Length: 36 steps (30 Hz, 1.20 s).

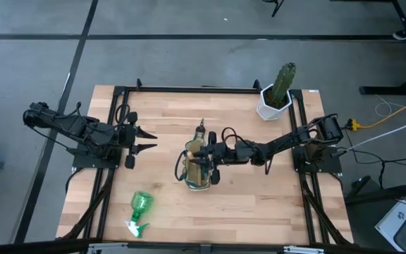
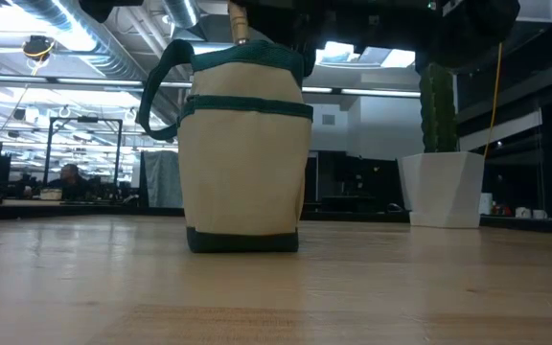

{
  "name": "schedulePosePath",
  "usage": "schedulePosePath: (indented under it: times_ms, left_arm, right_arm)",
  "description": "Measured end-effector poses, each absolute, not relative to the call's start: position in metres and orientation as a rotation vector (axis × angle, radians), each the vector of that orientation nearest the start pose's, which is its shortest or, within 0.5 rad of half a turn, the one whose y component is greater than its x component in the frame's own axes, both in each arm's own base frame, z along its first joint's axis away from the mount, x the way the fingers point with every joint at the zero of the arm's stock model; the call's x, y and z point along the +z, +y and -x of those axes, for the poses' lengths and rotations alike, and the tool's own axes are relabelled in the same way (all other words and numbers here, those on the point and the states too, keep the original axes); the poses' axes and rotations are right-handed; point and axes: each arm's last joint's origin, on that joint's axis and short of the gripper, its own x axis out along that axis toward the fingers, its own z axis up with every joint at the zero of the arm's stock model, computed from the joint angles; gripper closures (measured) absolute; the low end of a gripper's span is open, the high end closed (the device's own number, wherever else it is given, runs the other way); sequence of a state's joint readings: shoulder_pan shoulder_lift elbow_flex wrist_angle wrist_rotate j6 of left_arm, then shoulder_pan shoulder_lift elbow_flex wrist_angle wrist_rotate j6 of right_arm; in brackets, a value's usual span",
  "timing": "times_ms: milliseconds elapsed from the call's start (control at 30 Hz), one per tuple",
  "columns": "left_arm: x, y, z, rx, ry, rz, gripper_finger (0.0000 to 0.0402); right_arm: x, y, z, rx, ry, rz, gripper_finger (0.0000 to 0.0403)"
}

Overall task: Pick & Place Garden tools in Gardening bag
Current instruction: Put the brown trowel into the gardening bag, then put the green shear scissors into the gardening bag

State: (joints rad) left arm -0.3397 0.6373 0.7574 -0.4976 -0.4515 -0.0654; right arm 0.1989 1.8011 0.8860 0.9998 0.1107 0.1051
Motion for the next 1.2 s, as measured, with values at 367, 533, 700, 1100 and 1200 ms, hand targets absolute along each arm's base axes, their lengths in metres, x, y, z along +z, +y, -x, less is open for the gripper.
schedulePosePath:
  times_ms: [367, 533, 700, 1100, 1200]
  left_arm:
    - [0.315, -0.032, -0.128, 0.121, 0.345, -0.081, 0.029]
    - [0.315, -0.032, -0.128, 0.121, 0.345, -0.081, 0.0288]
    - [0.315, -0.032, -0.128, 0.121, 0.345, -0.081, 0.0292]
    - [0.315, -0.032, -0.128, 0.122, 0.345, -0.081, 0.0289]
    - [0.315, -0.032, -0.128, 0.121, 0.345, -0.081, 0.0291]
  right_arm:
    - [0.21, 0.068, -0.367, 0.083, -0.07, -0.143, 0.03]
    - [0.21, 0.067, -0.367, 0.052, -0.071, -0.171, 0.0255]
    - [0.211, 0.065, -0.367, 0.03, -0.074, -0.184, 0.0213]
    - [0.222, 0.064, -0.36, 0.033, -0.019, -0.167, 0.0196]
    - [0.222, 0.064, -0.358, 0.029, 0.037, -0.139, 0.0196]
